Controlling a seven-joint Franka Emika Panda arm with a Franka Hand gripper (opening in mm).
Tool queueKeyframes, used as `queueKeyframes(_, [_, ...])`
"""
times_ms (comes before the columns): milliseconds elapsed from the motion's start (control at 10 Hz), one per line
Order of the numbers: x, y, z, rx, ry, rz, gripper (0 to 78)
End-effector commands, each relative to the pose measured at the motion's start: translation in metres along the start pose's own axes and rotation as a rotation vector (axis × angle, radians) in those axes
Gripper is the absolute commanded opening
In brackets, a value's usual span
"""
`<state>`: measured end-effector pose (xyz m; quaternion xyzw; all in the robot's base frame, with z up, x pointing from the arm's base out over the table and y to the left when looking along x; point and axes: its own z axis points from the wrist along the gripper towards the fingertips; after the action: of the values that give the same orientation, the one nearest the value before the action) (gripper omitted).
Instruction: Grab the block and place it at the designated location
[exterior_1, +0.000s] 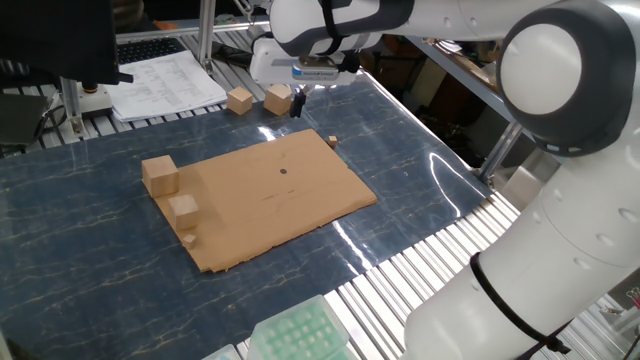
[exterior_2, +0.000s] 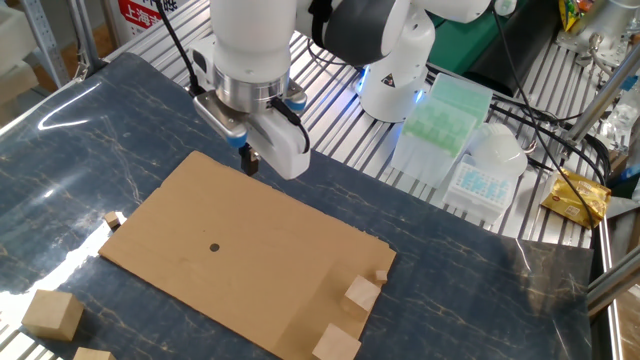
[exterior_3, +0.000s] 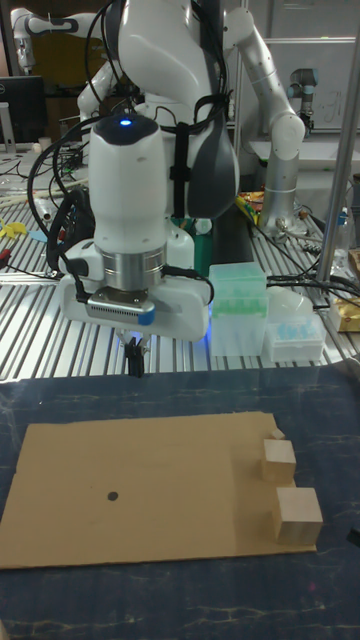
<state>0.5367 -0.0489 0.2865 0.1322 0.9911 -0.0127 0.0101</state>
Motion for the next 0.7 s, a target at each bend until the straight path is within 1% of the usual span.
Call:
queueKeyframes(100, [-0.0006, -0.0001, -0.0012, -0.009, -0.006, 0.032, 0.0])
queueKeyframes(200, [-0.0006, -0.0001, -0.0012, -0.007, -0.006, 0.070, 0.0])
queueKeyframes(300, [-0.0006, -0.0001, -0.0012, -0.008, 0.002, 0.109, 0.0])
queueKeyframes(400, [-0.0006, -0.0001, -0.0012, -0.008, 0.005, 0.129, 0.0])
queueKeyframes(500, [-0.0006, -0.0001, -0.0012, 0.005, 0.038, 0.194, 0.0])
queueKeyframes(600, [-0.0006, -0.0001, -0.0012, 0.005, 0.038, 0.194, 0.0])
queueKeyframes(700, [-0.0006, -0.0001, -0.0012, 0.005, 0.056, 0.239, 0.0])
